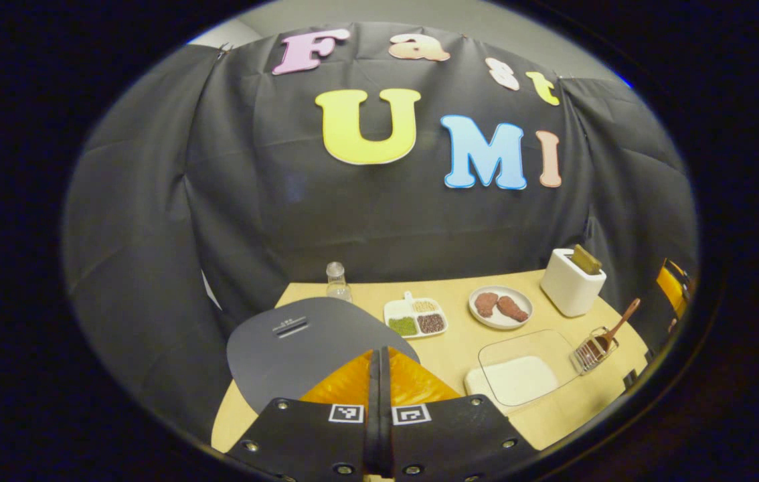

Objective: Close the left gripper, press the button to open the rice cooker; take a wooden spoon from the chopstick holder with the right hand, scoop a spoonful of rice and pour it into the rice cooker, then put the wooden spoon back into the chopstick holder.

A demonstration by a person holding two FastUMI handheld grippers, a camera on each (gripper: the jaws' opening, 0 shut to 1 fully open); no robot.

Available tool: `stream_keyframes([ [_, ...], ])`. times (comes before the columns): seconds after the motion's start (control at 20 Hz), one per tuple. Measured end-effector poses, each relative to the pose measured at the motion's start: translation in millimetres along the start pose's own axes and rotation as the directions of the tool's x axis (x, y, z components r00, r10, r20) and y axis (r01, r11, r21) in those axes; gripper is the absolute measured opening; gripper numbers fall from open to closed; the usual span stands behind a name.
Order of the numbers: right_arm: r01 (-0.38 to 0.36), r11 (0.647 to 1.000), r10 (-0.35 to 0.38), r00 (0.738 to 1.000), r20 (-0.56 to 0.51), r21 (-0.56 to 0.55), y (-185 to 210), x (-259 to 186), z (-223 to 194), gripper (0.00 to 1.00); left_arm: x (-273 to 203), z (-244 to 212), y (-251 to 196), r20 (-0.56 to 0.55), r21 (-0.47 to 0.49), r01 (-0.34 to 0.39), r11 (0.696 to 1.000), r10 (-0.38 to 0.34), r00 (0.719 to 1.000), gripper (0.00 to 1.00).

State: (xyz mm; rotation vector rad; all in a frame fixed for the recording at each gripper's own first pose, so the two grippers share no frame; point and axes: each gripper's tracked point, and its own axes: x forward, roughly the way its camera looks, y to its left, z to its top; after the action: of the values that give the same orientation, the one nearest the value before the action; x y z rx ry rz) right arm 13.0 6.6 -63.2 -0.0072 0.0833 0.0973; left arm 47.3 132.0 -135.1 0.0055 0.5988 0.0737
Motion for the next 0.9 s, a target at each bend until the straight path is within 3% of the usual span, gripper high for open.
stream_keyframes([
  [0.2,-0.002,1.0,0.002,1.0,-0.014,-0.006,0.9,-1.4,-7.3,0.98,17.9,-33.4,6.4,-0.086,-0.061,0.022,0.998,-0.027,0.996,0.01],
  [0.6,0.008,1.0,-0.006,0.999,-0.041,0.029,-7.7,-0.8,-19.1,0.98,32.0,-58.3,23.3,-0.151,-0.051,-0.021,0.998,0.013,0.989,0.01],
  [0.9,0.031,0.997,-0.029,0.999,-0.038,0.071,-21.3,3.6,-24.8,0.98,28.6,-68.2,21.5,-0.142,-0.026,-0.004,1.0,0.001,0.99,0.0],
])
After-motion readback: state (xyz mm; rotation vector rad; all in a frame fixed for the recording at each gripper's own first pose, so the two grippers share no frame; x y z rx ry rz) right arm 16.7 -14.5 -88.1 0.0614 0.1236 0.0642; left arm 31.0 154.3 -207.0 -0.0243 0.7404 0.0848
